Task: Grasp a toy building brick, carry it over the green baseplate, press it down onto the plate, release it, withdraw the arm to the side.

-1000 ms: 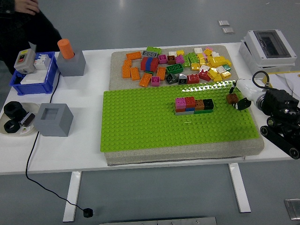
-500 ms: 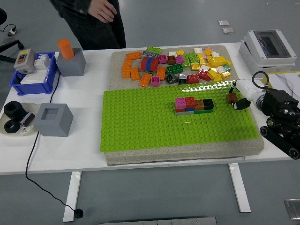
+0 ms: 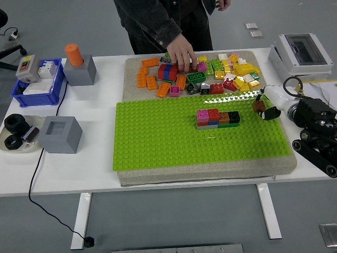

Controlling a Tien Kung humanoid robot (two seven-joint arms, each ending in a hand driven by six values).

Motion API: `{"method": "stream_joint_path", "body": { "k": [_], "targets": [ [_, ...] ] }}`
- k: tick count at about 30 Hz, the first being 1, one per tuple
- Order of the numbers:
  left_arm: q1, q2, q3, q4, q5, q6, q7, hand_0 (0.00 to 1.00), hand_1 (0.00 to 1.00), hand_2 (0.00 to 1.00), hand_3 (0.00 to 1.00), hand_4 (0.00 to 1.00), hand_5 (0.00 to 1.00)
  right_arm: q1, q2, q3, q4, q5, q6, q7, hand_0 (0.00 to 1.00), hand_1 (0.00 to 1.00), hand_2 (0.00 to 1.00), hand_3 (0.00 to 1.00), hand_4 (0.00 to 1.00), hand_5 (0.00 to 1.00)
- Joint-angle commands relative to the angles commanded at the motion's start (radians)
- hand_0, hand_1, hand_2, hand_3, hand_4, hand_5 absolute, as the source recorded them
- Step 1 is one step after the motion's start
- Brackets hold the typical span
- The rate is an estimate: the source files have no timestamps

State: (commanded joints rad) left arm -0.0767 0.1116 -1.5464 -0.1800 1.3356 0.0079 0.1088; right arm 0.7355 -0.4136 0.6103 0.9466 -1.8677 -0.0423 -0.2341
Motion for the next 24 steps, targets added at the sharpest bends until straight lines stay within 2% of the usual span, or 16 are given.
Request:
{"method": "stream_joint_path", "body": {
  "k": [8,14,18,24],
  "targets": [
    [0.006,-0.003,-0.001,0.000,-0.002,0.001,0.000,0.634,0.623,0.593,0.591,0.629,0.186,-0.052,-0.032,0.080,0.144,0.007,-0.008,-0.024,0.829,0.858,0.884,0.577,0.605,0.176],
    [0.011,-0.006,0.002,0.000,-0.004,0.001,0.000,0.634,0.623,0.593,0.591,0.634,0.177,-0.091,-0.022,0.090,0.250,0.029,-0.020,-0.023,0.831,0.858,0.884,0.574,0.598,0.180],
    [0.009,-0.006,0.000,0.000,-0.003,0.000,-0.002,0.634,0.623,0.592,0.590,0.634,0.175,-0.108,-0.004,0.073,0.272,0.034,-0.027,-0.018,0.831,0.858,0.885,0.574,0.593,0.179],
    [0.010,-0.006,0.001,0.000,-0.005,0.000,-0.002,0.634,0.623,0.592,0.590,0.634,0.173,-0.117,0.012,0.054,0.263,0.041,-0.029,-0.013,0.831,0.857,0.883,0.574,0.591,0.178]
  ]
}}
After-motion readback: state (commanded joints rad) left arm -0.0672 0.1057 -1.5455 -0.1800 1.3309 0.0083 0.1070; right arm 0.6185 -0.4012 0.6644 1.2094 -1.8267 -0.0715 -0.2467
